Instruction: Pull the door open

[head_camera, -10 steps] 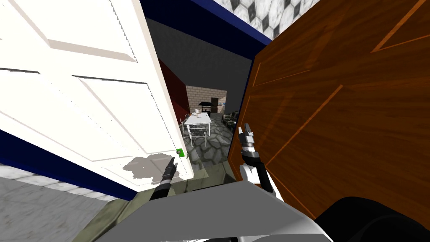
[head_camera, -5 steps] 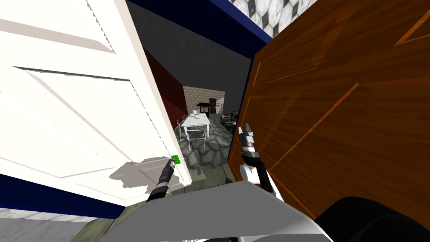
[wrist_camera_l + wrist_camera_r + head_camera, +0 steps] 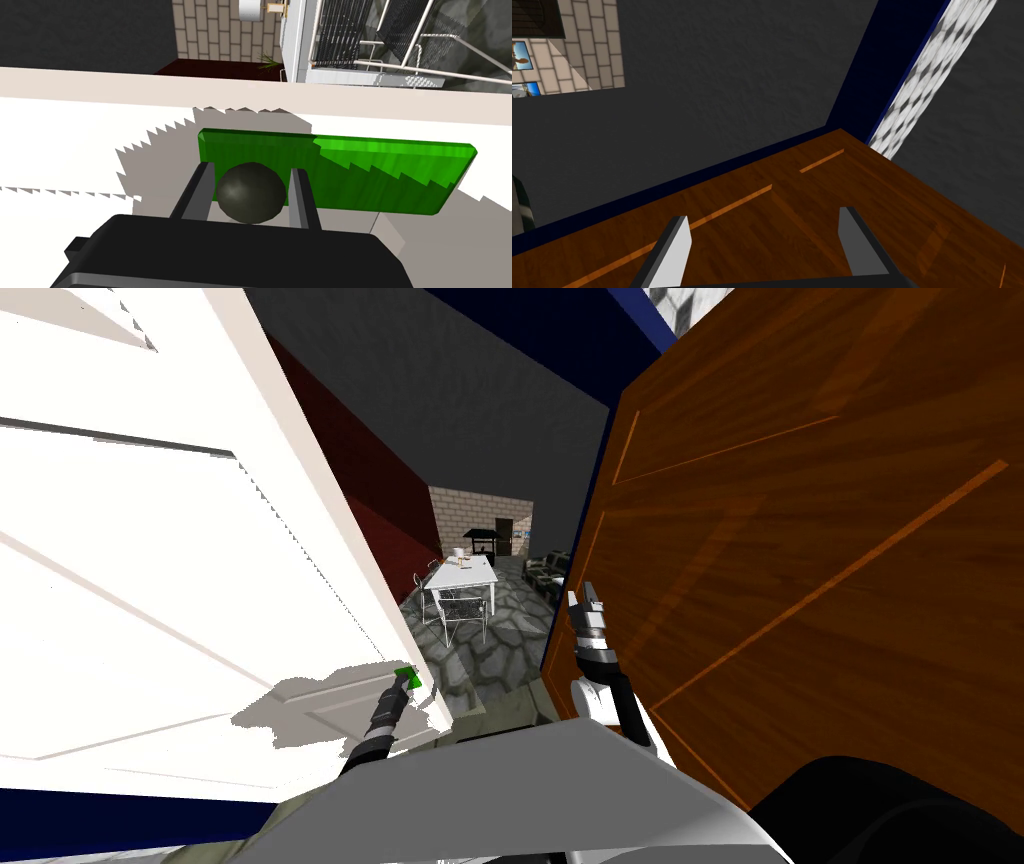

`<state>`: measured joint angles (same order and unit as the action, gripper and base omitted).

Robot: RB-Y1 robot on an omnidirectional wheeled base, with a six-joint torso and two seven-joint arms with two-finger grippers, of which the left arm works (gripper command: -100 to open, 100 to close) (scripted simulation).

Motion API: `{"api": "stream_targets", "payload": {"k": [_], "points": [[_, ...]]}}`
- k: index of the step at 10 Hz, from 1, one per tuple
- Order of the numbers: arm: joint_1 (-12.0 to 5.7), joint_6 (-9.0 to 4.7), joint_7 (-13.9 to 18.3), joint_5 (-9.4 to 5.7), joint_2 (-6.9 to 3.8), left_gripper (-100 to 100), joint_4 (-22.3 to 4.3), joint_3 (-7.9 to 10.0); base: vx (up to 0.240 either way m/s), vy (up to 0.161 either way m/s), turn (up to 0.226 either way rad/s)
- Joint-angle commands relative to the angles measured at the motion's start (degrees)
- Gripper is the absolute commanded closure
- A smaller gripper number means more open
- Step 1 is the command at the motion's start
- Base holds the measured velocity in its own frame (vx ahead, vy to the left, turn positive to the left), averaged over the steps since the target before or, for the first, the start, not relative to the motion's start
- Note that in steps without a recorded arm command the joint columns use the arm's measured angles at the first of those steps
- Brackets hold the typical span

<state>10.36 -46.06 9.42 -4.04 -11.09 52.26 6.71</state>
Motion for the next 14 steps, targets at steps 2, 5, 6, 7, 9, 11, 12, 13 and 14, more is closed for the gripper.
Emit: {"api": "stream_targets", "payload": {"k": [2, 5, 6, 7, 9, 11, 12, 13, 14], "points": [[0.09, -0.01, -0.01, 0.01, 0.03, 100, -0.02, -0.02, -0.017, 0.004, -0.005], [0.67, -0.74, 1.10, 0.37, -0.91, 100, -0.27, -0.79, -0.037, 0.009, -0.050], [0.85, -1.01, 1.46, 0.46, -1.23, 100, -0.31, -1.00, -0.172, 0.046, -0.170], [1.24, -1.64, 2.29, 0.68, -1.95, 100, -0.43, -1.47, -0.186, 0.072, -0.153], [1.91, -2.69, 3.68, 1.05, -3.17, 100, -0.61, -2.27, -0.184, 0.057, -0.165], [2.82, -4.12, 5.57, 1.54, -4.82, 100, -0.86, -3.36, -0.197, 0.033, -0.169], [3.22, -4.76, 6.42, 1.77, -5.57, 100, -0.97, -3.85, -0.199, 0.072, -0.188], [3.57, -5.31, 7.15, 1.96, -6.20, 100, -1.07, -4.27, -0.196, 0.046, -0.162], [3.93, -5.87, 7.89, 2.16, -6.86, 100, -1.17, -4.70, -0.207, 0.035, -0.151]]}}
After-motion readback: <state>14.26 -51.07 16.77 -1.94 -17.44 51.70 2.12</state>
